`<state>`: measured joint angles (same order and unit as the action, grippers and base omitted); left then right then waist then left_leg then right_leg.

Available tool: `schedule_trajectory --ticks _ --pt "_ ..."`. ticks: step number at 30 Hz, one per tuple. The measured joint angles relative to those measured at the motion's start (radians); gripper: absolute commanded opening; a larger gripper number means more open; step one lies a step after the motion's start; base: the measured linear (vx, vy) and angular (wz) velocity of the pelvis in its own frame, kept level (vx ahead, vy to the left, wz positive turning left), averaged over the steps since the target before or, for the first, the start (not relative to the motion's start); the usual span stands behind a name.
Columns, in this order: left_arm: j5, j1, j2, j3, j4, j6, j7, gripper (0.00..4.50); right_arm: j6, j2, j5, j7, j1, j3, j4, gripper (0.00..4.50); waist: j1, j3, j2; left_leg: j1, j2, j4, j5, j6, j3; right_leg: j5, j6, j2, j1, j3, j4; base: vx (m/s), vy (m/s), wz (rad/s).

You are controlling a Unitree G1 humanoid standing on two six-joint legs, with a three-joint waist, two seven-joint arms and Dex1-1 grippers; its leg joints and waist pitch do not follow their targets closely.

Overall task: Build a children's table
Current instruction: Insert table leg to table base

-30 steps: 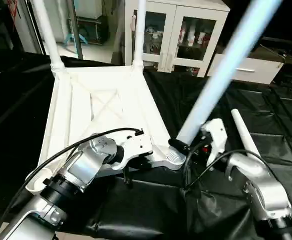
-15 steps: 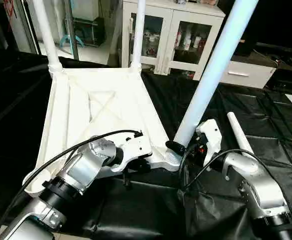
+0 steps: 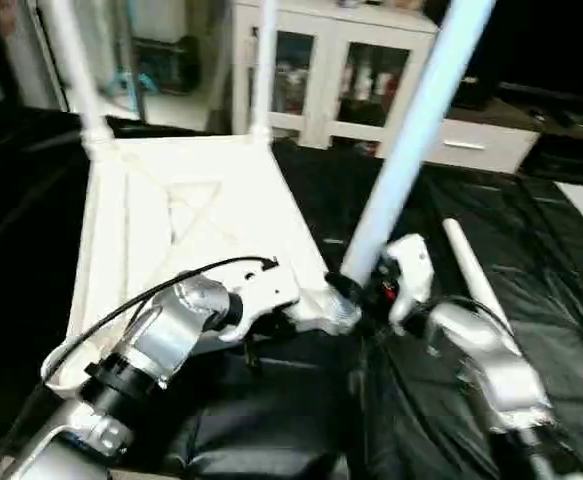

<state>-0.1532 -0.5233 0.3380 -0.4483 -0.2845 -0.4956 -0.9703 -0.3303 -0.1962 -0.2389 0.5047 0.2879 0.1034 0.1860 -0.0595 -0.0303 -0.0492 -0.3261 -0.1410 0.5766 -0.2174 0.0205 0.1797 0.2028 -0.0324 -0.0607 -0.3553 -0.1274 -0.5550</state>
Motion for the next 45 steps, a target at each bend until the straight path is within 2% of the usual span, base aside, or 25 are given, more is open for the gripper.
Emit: schedule_trajectory --ticks 2,4,5,6,8,9,10,11,12,13,14,15,16,17,18,19,30,31,33,35,37,39,41,43,45 --pt "0.003 -0.007 -0.061 0.030 -0.028 -0.045 0.061 0.00 0.016 0.036 0.009 -0.080 0.031 -0.017 0.052 1.86 0.013 -0.006 0.009 0.002 0.000 0.000 0.000 0.000 -0.010 0.000 0.000 0.000 0.010 -0.012 0.015 0.000 0.000 0.00" --pt "0.003 -0.041 -0.142 0.063 -0.082 -0.100 0.158 0.00 0.027 0.075 0.028 -0.199 0.088 -0.041 0.121 1.86 0.029 -0.013 0.017 -0.004 0.000 0.000 0.000 0.000 -0.012 0.003 0.000 -0.003 0.014 -0.022 0.021 -0.027 0.024 -0.02" --pt "0.003 -0.055 -0.179 0.078 -0.107 -0.118 0.201 0.00 0.030 0.092 0.036 -0.245 0.111 -0.056 0.150 1.86 0.031 -0.014 0.018 -0.006 0.001 -0.001 0.000 0.000 -0.011 0.014 -0.002 -0.004 0.015 -0.020 0.014 -0.058 0.035 0.03" --pt "0.002 -0.070 -0.206 0.086 -0.130 -0.131 0.243 0.00 0.032 0.104 0.042 -0.294 0.132 -0.068 0.180 1.86 0.033 -0.016 0.016 -0.008 0.003 -0.002 0.000 0.000 -0.008 0.017 -0.002 -0.005 0.008 -0.013 0.007 -0.058 0.035 0.03" --pt "0.002 -0.087 -0.254 0.095 -0.171 -0.133 0.306 0.00 0.046 0.126 0.047 -0.362 0.175 -0.081 0.235 1.86 0.033 -0.020 0.013 0.000 0.006 -0.002 -0.001 0.001 -0.007 0.018 -0.001 -0.006 0.002 -0.009 0.008 0.000 0.000 0.00" --pt "0.001 -0.107 -0.276 0.103 -0.200 -0.132 0.342 0.00 0.056 0.143 0.054 -0.407 0.206 -0.092 0.277 1.86 0.038 -0.022 0.009 0.004 0.006 -0.001 -0.001 0.001 -0.011 0.018 0.000 -0.012 0.007 -0.023 0.012 0.000 0.000 0.00" --pt "0.001 -0.125 -0.302 0.118 -0.228 -0.129 0.388 0.00 0.068 0.161 0.062 -0.466 0.247 -0.100 0.323 1.86 0.045 -0.031 0.023 0.003 0.001 0.000 -0.002 0.000 -0.021 0.019 0.001 -0.020 0.017 -0.058 0.028 -0.005 0.016 -0.19" --pt "0.003 -0.140 -0.317 0.135 -0.253 -0.123 0.419 0.00 0.085 0.177 0.063 -0.505 0.279 -0.108 0.364 1.86 0.048 -0.036 0.037 -0.009 -0.002 -0.004 -0.002 0.000 -0.028 0.034 0.010 -0.021 0.031 -0.074 0.024 -0.092 0.050 -0.16" --pt "0.002 -0.163 -0.343 0.141 -0.286 -0.121 0.456 0.00 0.106 0.189 0.071 -0.555 0.312 -0.123 0.411 1.86 0.047 -0.039 0.038 -0.020 0.002 -0.005 -0.002 0.000 -0.024 0.064 0.002 -0.026 0.023 -0.049 -0.053 -0.092 0.050 -0.16" --pt "0.001 -0.174 -0.362 0.147 -0.304 -0.119 0.482 0.00 0.123 0.195 0.074 -0.584 0.330 -0.133 0.439 1.86 0.048 -0.027 0.009 -0.019 0.006 -0.009 -0.001 0.001 0.002 0.068 -0.001 -0.037 0.026 -0.015 -0.067 -0.003 -0.018 0.25" --pt "0.001 -0.183 -0.370 0.159 -0.310 -0.118 0.502 0.00 0.138 0.200 0.076 -0.606 0.354 -0.135 0.474 1.86 0.048 -0.016 -0.020 -0.024 0.011 -0.011 -0.001 0.002 0.016 0.067 0.032 -0.049 0.018 0.011 -0.076 0.086 -0.130 0.16" --pt "0.002 -0.188 -0.380 0.174 -0.311 -0.118 0.522 0.00 0.152 0.205 0.078 -0.627 0.378 -0.136 0.498 1.86 0.032 -0.013 -0.016 -0.036 0.012 -0.012 -0.002 0.004 0.009 0.067 0.031 -0.049 0.008 0.011 -0.075 0.086 -0.130 0.16" --pt "0.003 -0.190 -0.388 0.180 -0.311 -0.118 0.533 0.00 0.166 0.205 0.081 -0.635 0.384 -0.136 0.507 1.86 0.017 -0.010 -0.010 -0.046 0.012 -0.011 0.000 0.006 -0.001 0.066 0.029 -0.049 0.005 0.006 -0.073 0.072 -0.090 -0.29" --pt "0.003 -0.190 -0.392 0.181 -0.311 -0.119 0.542 0.00 0.179 0.206 0.085 -0.640 0.391 -0.136 0.522 1.86 0.008 -0.008 -0.006 -0.046 0.010 -0.012 0.005 0.013 -0.007 0.065 0.027 -0.045 0.003 0.003 -0.074 0.092 -0.037 -0.25" --pt "0.003 -0.192 -0.392 0.181 -0.311 -0.125 0.549 0.00 0.187 0.206 0.086 -0.643 0.399 -0.138 0.536 1.86 0.003 -0.005 -0.003 -0.046 -0.001 -0.012 0.031 0.016 -0.010 0.063 0.018 -0.033 0.003 0.004 -0.075 0.092 -0.037 -0.25" --pt "0.003 -0.194 -0.392 0.182 -0.311 -0.129 0.552 0.00 0.188 0.209 0.086 -0.648 0.403 -0.140 0.544 1.86 0.001 -0.004 -0.006 -0.046 -0.005 -0.011 0.029 0.015 -0.010 0.063 0.015 -0.030 0.003 0.004 -0.073 0.063 -0.039 -0.16" --pt "0.005 -0.204 -0.384 0.189 -0.331 -0.121 0.565 0.00 0.271 0.221 0.095 -0.653 0.460 -0.142 0.662 1.86 0.007 -0.005 -0.008 -0.039 -0.006 -0.014 0.027 0.015 -0.006 0.054 0.013 -0.028 0.004 0.011 -0.064 0.012 -0.003 -0.02" --pt "0.006 -0.204 -0.384 0.189 -0.331 -0.121 0.564 0.00 0.275 0.221 0.095 -0.652 0.460 -0.142 0.662 2.21 0.007 -0.005 -0.008 -0.039 -0.006 -0.014 0.027 0.015 -0.006 0.054 0.013 -0.028 0.005 0.011 -0.062 0.000 0.000 0.00" --pt "0.007 -0.205 -0.383 0.189 -0.331 -0.121 0.562 0.00 0.282 0.221 0.095 -0.648 0.462 -0.146 0.668 2.21 0.007 -0.005 -0.007 -0.039 -0.006 -0.015 0.027 0.015 -0.005 0.052 0.014 -0.027 0.005 0.011 -0.061 0.000 0.000 0.00" --pt "0.011 -0.206 -0.383 0.189 -0.331 -0.121 0.562 0.00 0.289 0.221 0.095 -0.646 0.466 -0.149 0.683 2.61 0.006 -0.005 -0.007 -0.039 -0.006 -0.015 0.028 0.015 -0.005 0.052 0.014 -0.027 0.005 0.011 -0.060 0.000 0.000 0.00" --pt "0.020 -0.212 -0.383 0.188 -0.334 -0.121 0.558 0.00 0.289 0.220 0.095 -0.635 0.456 -0.154 0.720 2.62 0.002 -0.009 -0.005 -0.040 -0.006 -0.014 0.028 0.014 -0.004 0.052 0.014 -0.028 0.004 0.011 -0.060 0.000 0.000 0.00" --pt "0.023 -0.219 -0.382 0.188 -0.339 -0.119 0.553 0.00 0.291 0.214 0.095 -0.625 0.462 -0.154 0.722 2.92 0.001 -0.011 -0.002 -0.040 -0.006 -0.014 0.028 0.014 -0.003 0.051 0.014 -0.028 0.004 0.012 -0.060 0.000 0.000 0.00" --pt "0.023 -0.221 -0.381 0.188 -0.340 -0.118 0.550 0.00 0.285 0.211 0.096 -0.622 0.461 -0.153 0.721 2.92 -0.002 -0.014 -0.002 -0.040 -0.006 -0.014 0.028 0.014 -0.003 0.051 0.014 -0.028 0.004 0.012 -0.060 0.000 0.000 0.00" --pt "0.024 -0.224 -0.381 0.188 -0.340 -0.117 0.548 0.00 0.277 0.206 0.101 -0.611 0.461 -0.151 0.717 3.25 -0.002 -0.017 0.001 -0.040 -0.006 -0.013 0.028 0.013 -0.002 0.050 0.014 -0.028 0.004 0.012 -0.060 0.000 0.000 0.00" --pt "0.025 -0.225 -0.381 0.188 -0.340 -0.117 0.546 0.00 0.262 0.198 0.104 -0.599 0.460 -0.148 0.713 3.31 -0.003 -0.018 0.001 -0.041 -0.006 -0.013 0.028 0.013 -0.002 0.050 0.014 -0.028 0.004 0.012 -0.060 0.000 0.000 0.00"
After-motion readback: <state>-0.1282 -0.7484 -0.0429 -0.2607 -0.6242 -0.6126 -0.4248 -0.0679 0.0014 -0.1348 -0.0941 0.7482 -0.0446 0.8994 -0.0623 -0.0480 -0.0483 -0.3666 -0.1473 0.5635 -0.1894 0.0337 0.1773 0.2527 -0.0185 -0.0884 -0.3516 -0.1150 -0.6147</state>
